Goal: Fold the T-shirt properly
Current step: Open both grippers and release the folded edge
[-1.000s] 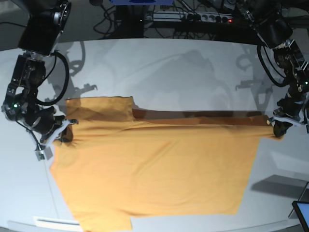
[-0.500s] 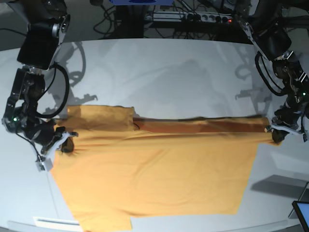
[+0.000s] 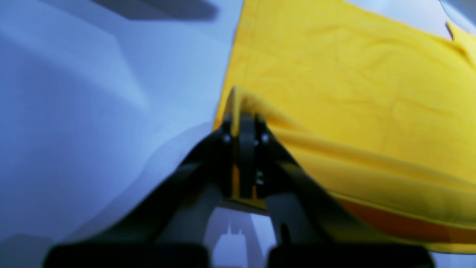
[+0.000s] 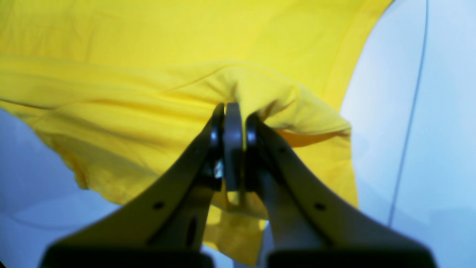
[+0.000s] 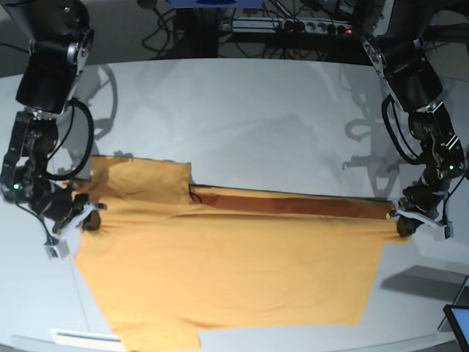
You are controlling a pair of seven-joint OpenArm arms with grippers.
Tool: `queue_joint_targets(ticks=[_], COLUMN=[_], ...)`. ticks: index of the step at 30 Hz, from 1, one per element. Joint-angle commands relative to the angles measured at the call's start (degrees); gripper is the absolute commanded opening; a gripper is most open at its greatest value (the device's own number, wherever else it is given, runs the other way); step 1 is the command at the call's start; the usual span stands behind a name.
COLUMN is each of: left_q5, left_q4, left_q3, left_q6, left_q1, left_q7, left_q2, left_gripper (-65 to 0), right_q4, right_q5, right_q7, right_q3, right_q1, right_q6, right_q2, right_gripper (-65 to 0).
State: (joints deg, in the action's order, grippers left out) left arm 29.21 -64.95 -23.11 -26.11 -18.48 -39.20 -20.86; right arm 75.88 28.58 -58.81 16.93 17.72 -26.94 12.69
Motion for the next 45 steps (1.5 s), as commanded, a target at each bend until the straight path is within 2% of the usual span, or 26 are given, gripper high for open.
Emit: queue_joint_targets(ticks=[1, 9, 13, 21, 34, 39, 45], left_q5=[0.3, 0.3, 0.1, -7.5, -7.9, -7.9, -7.5], left_q4=[-0.2, 2.8, 4.3, 6.6, 10.2, 15.7, 19.8], left_q3=[-0.5, -0.4, -0.1, 0.0, 0.2, 8.2, 8.9], left_q6=[0.7, 0.7, 0.7, 0.7, 0.4, 0.6, 0.6], left_q1=[-2.1, -3.0, -3.0, -5.7, -9.2, -10.8, -12.5], left_q7=[1.9, 2.0, 3.6, 5.5, 6.5, 10.8, 12.7], left_q2=[-1.6, -2.7, -2.7, -2.6, -2.4, -2.7, -2.7], left_gripper=[-65.0, -65.0, -65.0, -65.0, -65.0, -65.0, -65.0], right_q4=[0.9, -2.1, -4.5, -8.2, -8.3, -9.0, -10.3], right_q5=[0.1, 0.1, 0.1, 0.1, 0.1, 0.1, 0.1], right_q7=[1.6, 1.7, 4.0, 5.6, 5.8, 7.2, 7.7], right_q3=[-1.6, -4.1, -4.2, -4.3, -4.3, -4.3, -4.3], right_q1=[3.1, 6.6, 6.7, 7.4, 7.6, 7.6, 7.6], right_q6=[0.3, 0.4, 1.0, 1.1, 1.1, 1.2, 1.2], right_q2=[1.2, 2.3, 2.3, 2.3, 2.3, 2.3, 2.4], right_gripper=[-64.7, -64.7, -64.7, -64.7, -64.7, -64.7, -64.7])
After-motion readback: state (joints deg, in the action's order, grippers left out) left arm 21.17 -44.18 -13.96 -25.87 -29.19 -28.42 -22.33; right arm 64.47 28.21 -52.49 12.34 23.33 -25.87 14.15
